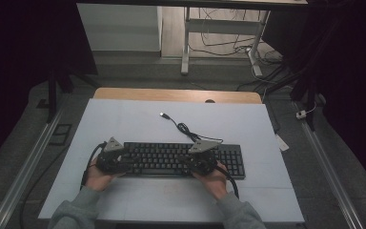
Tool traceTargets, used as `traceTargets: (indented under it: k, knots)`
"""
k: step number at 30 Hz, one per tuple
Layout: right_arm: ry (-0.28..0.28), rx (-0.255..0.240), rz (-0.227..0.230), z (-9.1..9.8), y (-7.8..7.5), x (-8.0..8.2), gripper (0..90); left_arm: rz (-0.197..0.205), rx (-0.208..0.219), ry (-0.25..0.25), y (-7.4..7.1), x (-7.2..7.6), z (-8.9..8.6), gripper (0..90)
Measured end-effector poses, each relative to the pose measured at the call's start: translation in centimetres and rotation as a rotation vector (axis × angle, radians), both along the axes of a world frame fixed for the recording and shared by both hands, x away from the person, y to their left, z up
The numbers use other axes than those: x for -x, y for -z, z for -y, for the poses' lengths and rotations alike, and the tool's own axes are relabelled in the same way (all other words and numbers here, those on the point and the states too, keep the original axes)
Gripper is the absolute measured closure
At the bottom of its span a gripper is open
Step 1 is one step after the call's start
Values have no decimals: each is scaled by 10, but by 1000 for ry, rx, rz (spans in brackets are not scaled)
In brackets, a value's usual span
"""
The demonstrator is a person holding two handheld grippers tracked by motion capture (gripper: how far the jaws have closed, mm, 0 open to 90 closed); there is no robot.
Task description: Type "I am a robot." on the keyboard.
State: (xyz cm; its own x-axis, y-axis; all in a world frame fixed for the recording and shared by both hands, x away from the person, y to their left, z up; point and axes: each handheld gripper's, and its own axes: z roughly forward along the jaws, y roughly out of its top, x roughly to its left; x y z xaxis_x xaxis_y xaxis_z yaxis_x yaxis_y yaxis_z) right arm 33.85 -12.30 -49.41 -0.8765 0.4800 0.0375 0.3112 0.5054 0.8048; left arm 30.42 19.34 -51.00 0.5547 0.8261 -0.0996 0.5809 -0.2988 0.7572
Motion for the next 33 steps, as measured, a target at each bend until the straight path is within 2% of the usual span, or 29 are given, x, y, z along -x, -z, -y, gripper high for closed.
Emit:
traceTargets:
  k: [9,17,33]
  knots:
    - [-11,15,-16,-17,4,-4,894,0,-2,1,0,0,0,394]
    - [-30,55,-33,-32,12,-4,893,0,-8,3,1,0,1,392]
    - [-29,92,-32,-42,20,-6,893,-2,-13,7,1,0,1,388]
